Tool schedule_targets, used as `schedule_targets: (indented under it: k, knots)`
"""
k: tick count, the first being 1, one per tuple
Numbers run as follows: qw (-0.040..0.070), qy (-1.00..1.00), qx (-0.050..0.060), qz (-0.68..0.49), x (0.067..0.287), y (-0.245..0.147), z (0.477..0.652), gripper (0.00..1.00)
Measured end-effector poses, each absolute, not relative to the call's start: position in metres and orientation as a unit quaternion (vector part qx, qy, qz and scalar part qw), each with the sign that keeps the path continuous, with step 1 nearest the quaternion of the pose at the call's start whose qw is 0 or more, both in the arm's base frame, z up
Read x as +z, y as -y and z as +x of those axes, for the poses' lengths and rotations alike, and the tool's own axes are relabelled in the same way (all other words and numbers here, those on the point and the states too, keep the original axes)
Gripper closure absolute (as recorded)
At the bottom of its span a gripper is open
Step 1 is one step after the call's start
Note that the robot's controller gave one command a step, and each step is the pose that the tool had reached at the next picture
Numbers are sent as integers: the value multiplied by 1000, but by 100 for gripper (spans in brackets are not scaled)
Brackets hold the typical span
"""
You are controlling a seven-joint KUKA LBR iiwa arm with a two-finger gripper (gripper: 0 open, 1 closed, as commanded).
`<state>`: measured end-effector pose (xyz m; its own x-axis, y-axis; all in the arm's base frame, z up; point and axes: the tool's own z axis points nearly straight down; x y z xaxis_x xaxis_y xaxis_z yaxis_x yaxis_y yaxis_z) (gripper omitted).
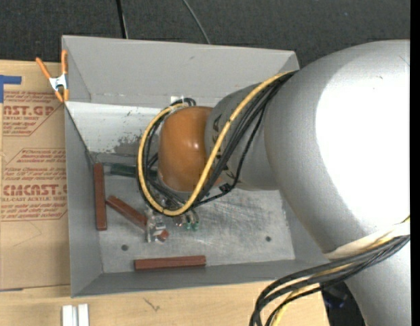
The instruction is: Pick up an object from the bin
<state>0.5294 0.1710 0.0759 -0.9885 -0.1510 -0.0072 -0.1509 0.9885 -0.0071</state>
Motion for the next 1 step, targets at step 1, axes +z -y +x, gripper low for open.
schedule_targets:
  k: [1]
  knots:
    - [-1, -990, 0, -140, 272, -182, 520, 100]
